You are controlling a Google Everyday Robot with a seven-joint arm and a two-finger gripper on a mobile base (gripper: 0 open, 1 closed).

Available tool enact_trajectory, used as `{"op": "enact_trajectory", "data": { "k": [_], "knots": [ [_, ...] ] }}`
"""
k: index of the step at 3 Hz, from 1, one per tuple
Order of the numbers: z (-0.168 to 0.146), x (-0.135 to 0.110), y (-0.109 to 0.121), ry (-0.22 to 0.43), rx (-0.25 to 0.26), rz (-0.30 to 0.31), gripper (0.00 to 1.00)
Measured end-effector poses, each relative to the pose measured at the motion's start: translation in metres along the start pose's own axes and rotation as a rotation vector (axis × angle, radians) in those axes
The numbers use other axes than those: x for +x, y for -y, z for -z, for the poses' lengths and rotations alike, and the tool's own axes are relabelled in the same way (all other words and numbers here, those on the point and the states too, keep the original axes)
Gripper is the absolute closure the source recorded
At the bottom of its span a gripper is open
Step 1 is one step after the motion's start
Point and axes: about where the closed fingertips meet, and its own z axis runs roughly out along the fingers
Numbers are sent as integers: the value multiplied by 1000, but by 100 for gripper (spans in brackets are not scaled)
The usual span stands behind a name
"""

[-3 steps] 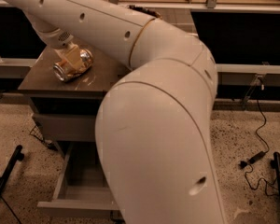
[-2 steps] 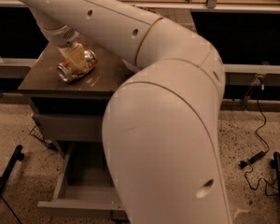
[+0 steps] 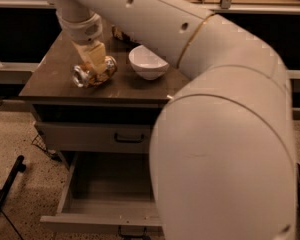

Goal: Place orange can into middle drawer

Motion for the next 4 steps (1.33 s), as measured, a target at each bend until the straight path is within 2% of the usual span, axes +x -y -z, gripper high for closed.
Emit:
{"op": "enact_trajectory", "data": {
  "k": [1,2,3,4],
  "knots": [
    [17,6,-30,31,5,-46,100],
    [31,17,-71,31,-21,-111,100],
    [39,27,-108,34,-58,-181,100],
    [54,32,-147,31,-62,-276,100]
  ]
}}
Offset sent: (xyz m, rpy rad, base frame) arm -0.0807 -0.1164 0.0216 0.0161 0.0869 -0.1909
